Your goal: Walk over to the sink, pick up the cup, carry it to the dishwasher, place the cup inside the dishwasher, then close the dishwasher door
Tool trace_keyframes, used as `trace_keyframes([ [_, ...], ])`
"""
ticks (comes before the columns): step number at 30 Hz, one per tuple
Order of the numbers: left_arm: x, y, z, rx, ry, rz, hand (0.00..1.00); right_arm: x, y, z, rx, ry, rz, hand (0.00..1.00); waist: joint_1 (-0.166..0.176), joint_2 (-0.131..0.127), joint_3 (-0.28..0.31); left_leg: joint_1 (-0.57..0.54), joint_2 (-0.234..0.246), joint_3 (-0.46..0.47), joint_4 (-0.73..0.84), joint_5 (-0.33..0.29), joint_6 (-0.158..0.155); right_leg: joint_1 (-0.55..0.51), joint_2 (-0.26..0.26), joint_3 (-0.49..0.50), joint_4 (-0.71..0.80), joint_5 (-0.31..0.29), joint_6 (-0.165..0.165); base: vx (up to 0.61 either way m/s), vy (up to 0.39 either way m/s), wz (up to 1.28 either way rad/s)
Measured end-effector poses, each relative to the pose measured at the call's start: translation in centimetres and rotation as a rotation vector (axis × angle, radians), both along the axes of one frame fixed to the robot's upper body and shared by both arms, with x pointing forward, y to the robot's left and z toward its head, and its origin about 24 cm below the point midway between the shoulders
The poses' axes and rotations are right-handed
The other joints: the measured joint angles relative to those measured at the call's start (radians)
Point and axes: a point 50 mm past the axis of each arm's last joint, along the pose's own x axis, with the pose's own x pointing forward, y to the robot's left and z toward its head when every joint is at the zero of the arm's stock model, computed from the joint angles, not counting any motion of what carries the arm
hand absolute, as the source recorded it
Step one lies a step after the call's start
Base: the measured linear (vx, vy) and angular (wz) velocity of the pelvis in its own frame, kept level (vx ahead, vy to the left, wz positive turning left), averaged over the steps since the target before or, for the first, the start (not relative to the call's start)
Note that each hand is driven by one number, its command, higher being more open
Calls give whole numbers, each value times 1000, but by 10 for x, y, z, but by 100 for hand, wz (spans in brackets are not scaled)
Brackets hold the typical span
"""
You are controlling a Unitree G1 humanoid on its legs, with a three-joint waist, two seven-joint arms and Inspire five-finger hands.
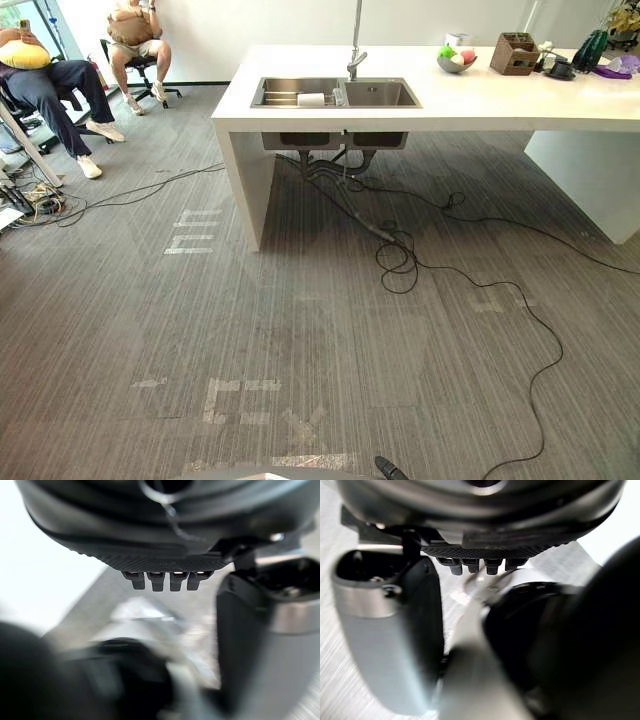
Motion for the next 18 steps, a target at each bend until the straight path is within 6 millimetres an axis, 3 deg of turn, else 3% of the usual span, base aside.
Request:
trace_keyframes([
  [2,20,-4,0,12,-56,-118,100,16,-3,0,-115,-57,230,100,-1,-6,-2,3,-4,-3,-4,-2,-2,10,-3,-7,-13,-2,6,-4,9,4],
  [5,35,-4,1,21,-110,-166,100,31,-4,1,-181,-112,369,100,-1,-11,5,-4,-5,-9,-4,-3,-1,6,-3,-12,-22,-1,6,5,-5,5],
  [18,38,-2,2,134,-131,-175,100,47,-2,2,-201,-177,402,100,2,-14,25,-3,-7,-35,-5,-3,-2,27,-4,-41,-34,-1,6,-17,-9,7],
])
